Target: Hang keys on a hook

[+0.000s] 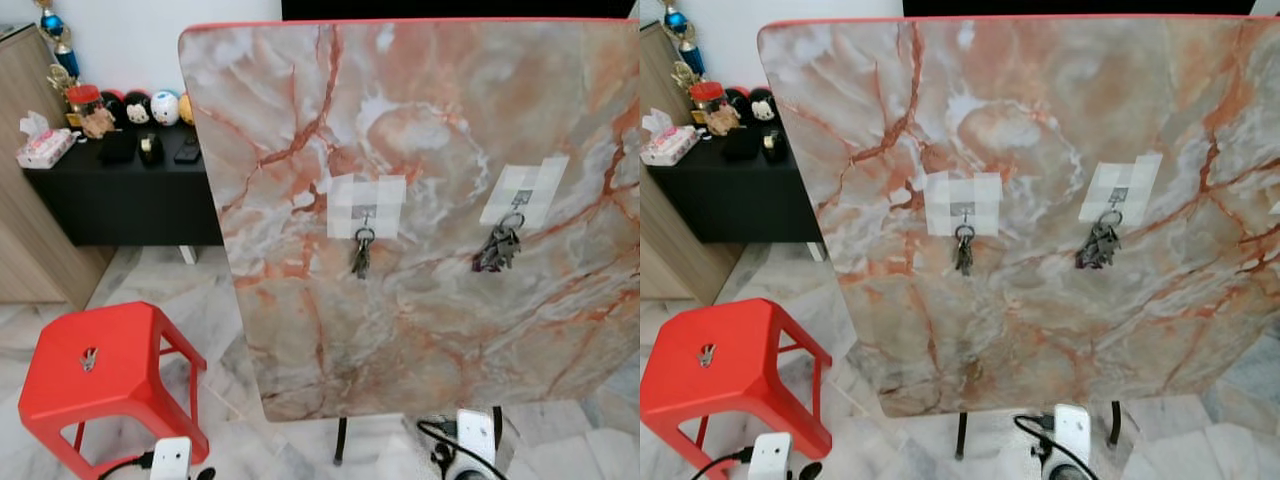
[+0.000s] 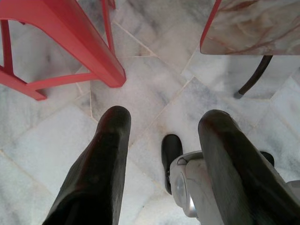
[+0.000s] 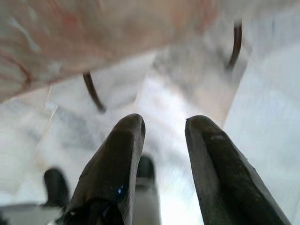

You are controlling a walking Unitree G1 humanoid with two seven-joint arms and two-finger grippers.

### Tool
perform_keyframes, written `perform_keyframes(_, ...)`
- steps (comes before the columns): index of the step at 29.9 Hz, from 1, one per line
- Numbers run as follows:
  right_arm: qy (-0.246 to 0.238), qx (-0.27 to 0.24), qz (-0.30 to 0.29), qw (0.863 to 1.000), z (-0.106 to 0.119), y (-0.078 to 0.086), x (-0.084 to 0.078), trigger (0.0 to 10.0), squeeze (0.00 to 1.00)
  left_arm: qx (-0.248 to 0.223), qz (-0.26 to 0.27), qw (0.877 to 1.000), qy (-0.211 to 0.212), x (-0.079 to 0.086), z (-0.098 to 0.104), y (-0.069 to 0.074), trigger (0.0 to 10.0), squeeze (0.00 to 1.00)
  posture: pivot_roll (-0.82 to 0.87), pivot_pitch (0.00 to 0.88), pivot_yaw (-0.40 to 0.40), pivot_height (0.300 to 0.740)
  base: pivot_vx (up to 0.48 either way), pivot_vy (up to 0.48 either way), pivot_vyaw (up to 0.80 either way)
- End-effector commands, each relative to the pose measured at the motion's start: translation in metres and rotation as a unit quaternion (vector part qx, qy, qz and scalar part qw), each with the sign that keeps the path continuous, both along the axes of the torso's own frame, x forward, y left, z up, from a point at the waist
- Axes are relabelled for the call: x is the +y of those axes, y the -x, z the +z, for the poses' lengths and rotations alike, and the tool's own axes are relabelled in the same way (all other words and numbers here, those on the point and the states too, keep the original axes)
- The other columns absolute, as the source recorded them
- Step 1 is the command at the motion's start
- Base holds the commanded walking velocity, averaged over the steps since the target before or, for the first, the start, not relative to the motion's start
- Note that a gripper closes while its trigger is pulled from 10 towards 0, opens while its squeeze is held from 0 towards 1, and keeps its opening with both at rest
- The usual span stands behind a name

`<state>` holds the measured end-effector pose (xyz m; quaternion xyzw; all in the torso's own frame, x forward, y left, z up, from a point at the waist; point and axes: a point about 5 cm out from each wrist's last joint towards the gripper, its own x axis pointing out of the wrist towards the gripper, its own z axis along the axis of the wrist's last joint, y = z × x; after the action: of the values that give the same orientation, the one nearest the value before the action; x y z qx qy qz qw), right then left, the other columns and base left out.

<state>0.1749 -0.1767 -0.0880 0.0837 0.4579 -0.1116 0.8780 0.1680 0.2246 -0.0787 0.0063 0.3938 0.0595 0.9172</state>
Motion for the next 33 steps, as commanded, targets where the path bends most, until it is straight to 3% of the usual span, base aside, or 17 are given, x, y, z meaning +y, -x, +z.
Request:
perform_keyframes(1, -0.005, 0.04, -0.025, 0.999, -0.008, 0.015, -0.002, 10.0, 0.0, 0.015, -0.001, 1.0, 0.002, 0.0, -0.003, 0.004, 10.0, 0.0, 0.13, 0.0, -0.011, 0.74, 0.0, 0.0, 0.0)
perform_keyframes(7, 0.0, 0.041, -0.01, 0.999, -0.009, 0.017, -0.003, 10.0, 0.0, 0.018, 0.001, 1.0, 0.001, 0.002, -0.003, 0.005, 10.0, 0.0, 0.12, 0.0, -0.002, 0.74, 0.0, 0.0, 0.0)
perform_keyframes(9, -0.007, 0.039, -0.046, 0.998, -0.008, 0.018, -0.009, 10.0, 0.0, 0.023, -0.001, 1.0, 0.0, 0.003, -0.003, 0.007, 10.0, 0.0, 0.12, 0.0, -0.002, 0.74, 0.0, 0.0, 0.0)
perform_keyframes(14, -0.002, 0.044, -0.03, 0.999, -0.008, 0.017, -0.013, 10.0, 0.0, 0.032, 0.005, 0.999, 0.0, 0.004, -0.005, 0.009, 10.0, 0.0, 0.12, 0.0, -0.01, 0.74, 0.0, 0.0, 0.0)
perform_keyframes(19, 0.005, 0.039, -0.053, 0.998, -0.006, 0.015, -0.022, 10.0, 0.0, 0.041, 0.018, 0.999, -0.005, 0.009, -0.006, 0.013, 10.0, 0.0, 0.14, 0.0, -0.016, 0.74, 0.0, 0.0, 0.0)
perform_keyframes(29, 0.033, 0.035, 0.042, 0.998, -0.006, 0.012, -0.013, 10.0, 0.0, 0.054, 0.02, 0.998, -0.004, 0.013, -0.006, 0.016, 10.0, 0.0, 0.14, 0.0, -0.01, 0.74, 0.0, 0.261, 0.16)
perform_keyframes(33, 0.006, 0.036, 0.011, 0.999, -0.007, 0.014, -0.011, 10.0, 0.0, 0.052, 0.021, 0.998, -0.004, 0.014, -0.005, 0.014, 10.0, 0.0, 0.15, 0.0, -0.014, 0.74, 0.0, 0.271, 0.4)
